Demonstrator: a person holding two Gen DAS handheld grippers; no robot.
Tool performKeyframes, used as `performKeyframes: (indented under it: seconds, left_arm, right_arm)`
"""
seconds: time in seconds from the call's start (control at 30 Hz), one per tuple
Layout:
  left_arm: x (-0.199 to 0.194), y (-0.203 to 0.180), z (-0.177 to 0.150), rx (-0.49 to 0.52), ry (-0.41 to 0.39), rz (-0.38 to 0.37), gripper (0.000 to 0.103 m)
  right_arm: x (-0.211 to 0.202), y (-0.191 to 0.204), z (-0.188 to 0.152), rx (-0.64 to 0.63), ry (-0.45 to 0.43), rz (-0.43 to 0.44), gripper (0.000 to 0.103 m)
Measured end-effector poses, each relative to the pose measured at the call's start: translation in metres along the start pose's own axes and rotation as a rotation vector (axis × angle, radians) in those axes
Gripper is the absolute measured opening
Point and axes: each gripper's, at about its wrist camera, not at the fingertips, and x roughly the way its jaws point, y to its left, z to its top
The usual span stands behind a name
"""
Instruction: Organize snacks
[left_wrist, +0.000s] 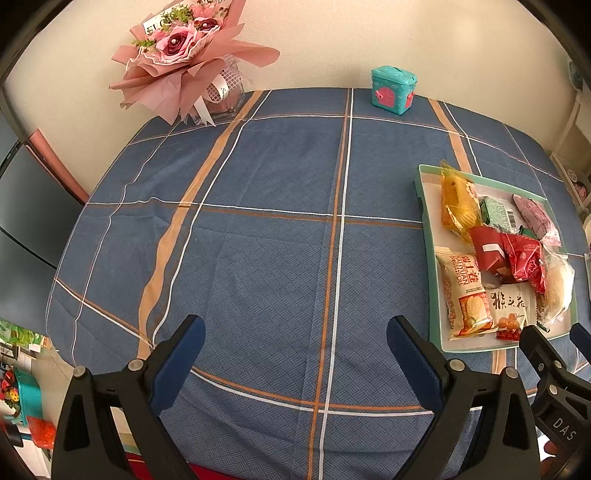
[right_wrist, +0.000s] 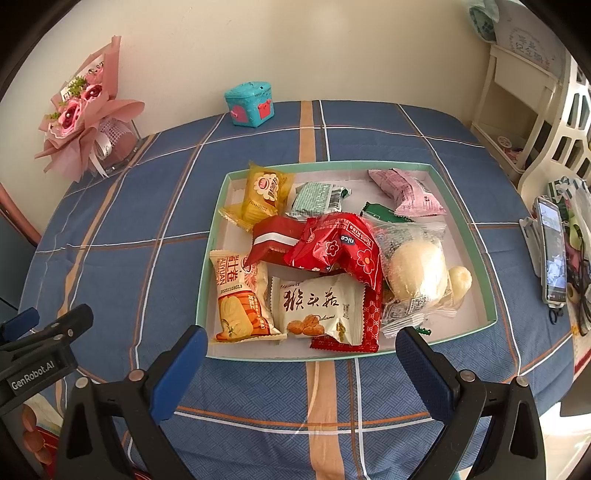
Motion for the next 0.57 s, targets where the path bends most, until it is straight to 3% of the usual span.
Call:
performKeyframes:
  seconds: [0.57]
  left_arm:
    - [-0.0066, 0.0047, -0.0027, -0.007, -0.028, -0.009, 0.099]
  right_arm:
    - [0.0015, -0.0015, 0.0000, 0.001, 0.001, 0.000, 0.103]
